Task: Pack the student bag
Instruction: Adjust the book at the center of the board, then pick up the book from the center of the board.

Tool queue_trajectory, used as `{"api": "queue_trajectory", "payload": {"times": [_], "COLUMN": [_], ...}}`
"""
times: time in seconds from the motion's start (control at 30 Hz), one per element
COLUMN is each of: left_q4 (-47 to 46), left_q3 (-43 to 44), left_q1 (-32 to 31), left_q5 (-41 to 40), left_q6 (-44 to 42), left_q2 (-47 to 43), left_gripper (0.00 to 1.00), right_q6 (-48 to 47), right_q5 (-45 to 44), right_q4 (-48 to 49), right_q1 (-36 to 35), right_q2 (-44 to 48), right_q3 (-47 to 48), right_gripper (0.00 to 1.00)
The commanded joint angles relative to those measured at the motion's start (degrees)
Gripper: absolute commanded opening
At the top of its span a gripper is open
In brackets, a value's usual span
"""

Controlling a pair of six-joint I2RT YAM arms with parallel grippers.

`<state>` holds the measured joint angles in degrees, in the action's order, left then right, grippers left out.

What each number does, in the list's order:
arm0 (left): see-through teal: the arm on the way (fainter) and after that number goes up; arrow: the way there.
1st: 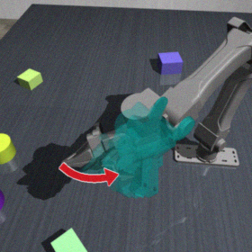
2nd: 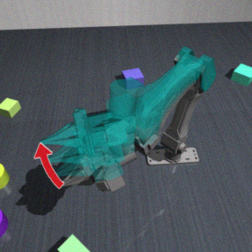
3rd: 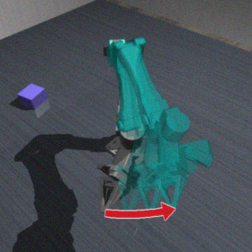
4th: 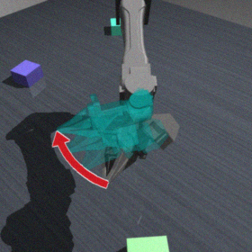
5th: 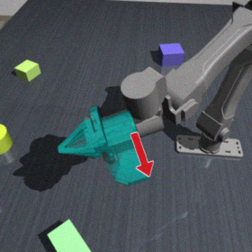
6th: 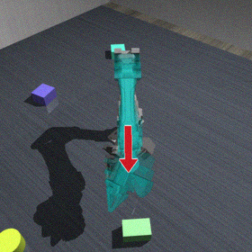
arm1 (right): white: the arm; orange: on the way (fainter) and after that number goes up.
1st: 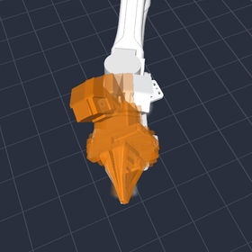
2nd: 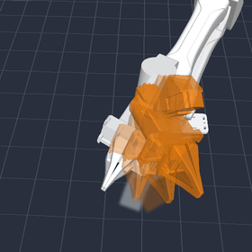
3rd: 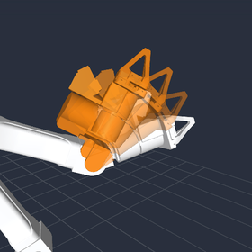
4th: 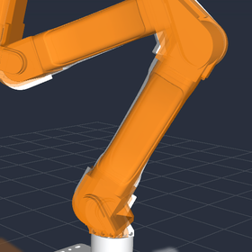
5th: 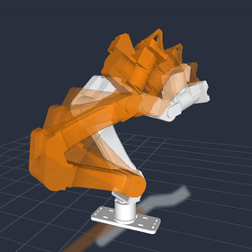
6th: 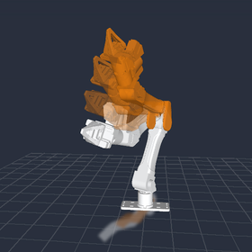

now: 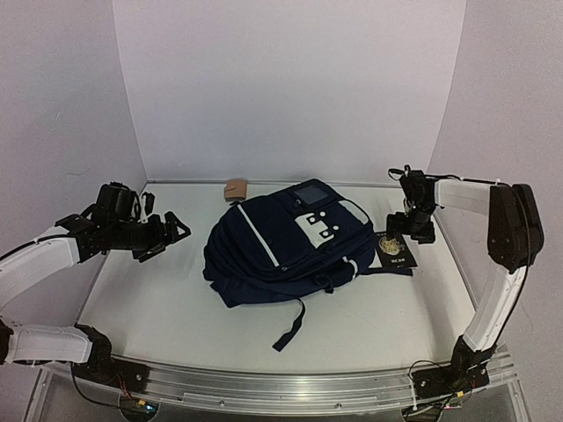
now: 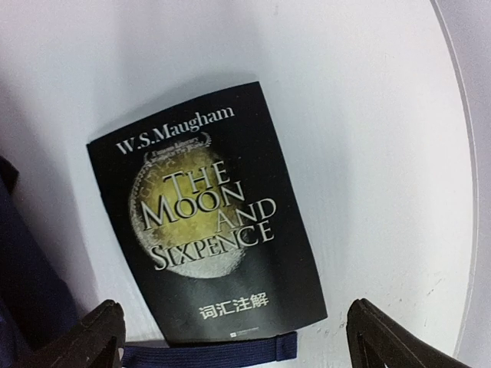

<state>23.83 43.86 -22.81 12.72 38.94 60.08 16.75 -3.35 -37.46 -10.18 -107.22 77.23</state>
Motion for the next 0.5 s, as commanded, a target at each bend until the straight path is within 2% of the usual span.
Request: {"api": "queue_trajectory", "payload": {"times": [0.0,0.23,0.47], "left_q4": [0.7,1.3,1.5], "left_q3": [2.5,1.7,2.1], "left_q1": [0.3,0.3,0.3], "left_q5": [-1.3,-2.2,-1.7], "left_q6": [-0.7,-0.3,-0.6], "left_q2": [-1.4,-3.1,-2.7], "left_gripper": [0.95,0.95,0.96], "right_q6": [-6.5,-9.5,-8.9], "right_q5": [3.5,6.2,3.3], "right_q4": [-0.3,0.0,0.2], "right_q1": [0.7,0.7,0.7], "right_q2": [-6.0,-9.1,-12.1], "right_q3": [3.1,4.6,5.1], "right_gripper": [0.98,0.98,0.98]}}
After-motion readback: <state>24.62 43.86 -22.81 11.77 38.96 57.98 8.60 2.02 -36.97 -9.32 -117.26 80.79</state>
